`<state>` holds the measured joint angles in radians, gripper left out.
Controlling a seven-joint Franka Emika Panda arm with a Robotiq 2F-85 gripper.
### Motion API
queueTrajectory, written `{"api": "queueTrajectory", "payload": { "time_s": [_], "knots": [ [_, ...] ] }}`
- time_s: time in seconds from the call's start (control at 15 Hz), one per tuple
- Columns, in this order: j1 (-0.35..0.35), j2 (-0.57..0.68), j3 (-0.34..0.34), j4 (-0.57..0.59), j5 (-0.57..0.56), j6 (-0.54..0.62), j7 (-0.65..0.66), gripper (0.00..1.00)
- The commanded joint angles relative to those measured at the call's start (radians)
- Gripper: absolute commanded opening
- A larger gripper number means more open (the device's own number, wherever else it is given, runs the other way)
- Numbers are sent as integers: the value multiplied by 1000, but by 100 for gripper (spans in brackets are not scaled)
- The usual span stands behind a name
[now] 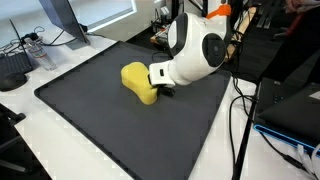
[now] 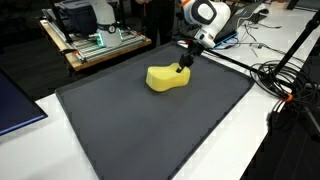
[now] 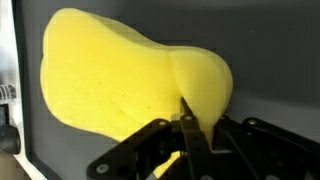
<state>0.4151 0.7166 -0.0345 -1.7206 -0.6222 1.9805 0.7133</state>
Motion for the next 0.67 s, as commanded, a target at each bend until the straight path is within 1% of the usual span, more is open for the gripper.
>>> {"api": "queueTrajectory", "payload": {
  "time_s": [0.0,0.27,0.6],
  "knots": [
    [-14,-22,0,-55,-39,76,19,4],
    [-19,-42,-2,-85,-54,109,18,4],
    [-23,-73,-8,-149,-120,178,26,4]
  ]
}}
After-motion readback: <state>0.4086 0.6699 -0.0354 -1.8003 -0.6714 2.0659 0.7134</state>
